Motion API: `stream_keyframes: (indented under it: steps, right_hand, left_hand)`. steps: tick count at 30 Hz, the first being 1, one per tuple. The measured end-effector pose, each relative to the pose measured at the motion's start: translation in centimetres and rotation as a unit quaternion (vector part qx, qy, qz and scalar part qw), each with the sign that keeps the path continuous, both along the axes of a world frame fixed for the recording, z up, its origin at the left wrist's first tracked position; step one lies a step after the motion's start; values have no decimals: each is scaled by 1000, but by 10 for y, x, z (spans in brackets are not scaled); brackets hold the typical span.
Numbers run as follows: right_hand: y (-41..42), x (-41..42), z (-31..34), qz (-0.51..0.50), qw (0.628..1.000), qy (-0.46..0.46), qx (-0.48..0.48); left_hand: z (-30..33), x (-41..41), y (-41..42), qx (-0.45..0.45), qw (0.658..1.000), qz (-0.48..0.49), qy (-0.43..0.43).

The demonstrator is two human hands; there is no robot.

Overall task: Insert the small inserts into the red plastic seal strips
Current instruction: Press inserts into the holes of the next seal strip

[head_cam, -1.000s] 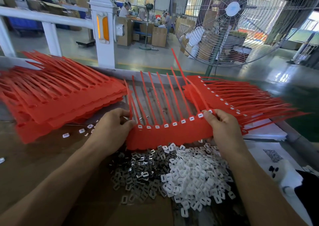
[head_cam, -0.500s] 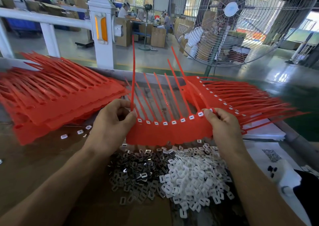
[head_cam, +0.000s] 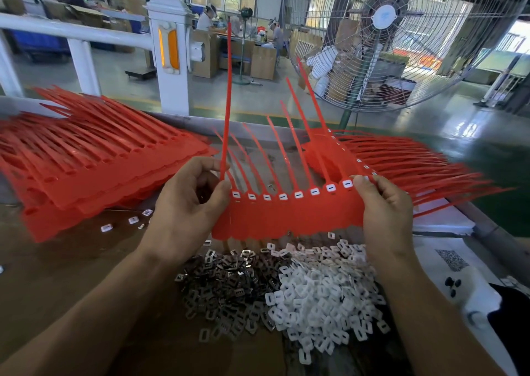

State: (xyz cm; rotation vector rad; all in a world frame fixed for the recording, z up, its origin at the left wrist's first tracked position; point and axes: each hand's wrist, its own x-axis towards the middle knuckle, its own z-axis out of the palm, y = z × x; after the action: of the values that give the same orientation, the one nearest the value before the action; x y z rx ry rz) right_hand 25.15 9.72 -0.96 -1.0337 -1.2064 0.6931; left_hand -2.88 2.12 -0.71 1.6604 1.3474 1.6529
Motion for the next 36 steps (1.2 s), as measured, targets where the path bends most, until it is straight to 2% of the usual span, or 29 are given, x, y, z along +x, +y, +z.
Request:
stream_keyframes:
  steps: [8, 15, 19, 22, 29, 36]
  right_hand:
    - [1, 0, 4, 11, 1000, -4, 25]
    - [-1, -1, 5, 14, 999, -6, 30]
    - [-4, -4, 7, 21, 999, -2, 44]
    - [-6, -6, 7, 47, 998, -17, 30]
    - [-8, -10, 3, 129, 986, -61, -81]
    - [-6, -12, 1, 105, 990, -64, -68]
  left_hand:
    - [0, 1, -1, 30, 999, -17, -7]
    - [-2, 1, -1, 52, 999, 12, 8]
    - [-3, 1, -1, 76, 996, 33, -17]
    - [-4, 3, -2, 94, 994, 50, -31]
    - [-4, 7, -6, 100, 992, 58, -49]
    - [-7, 6, -3, 79, 994, 59, -41]
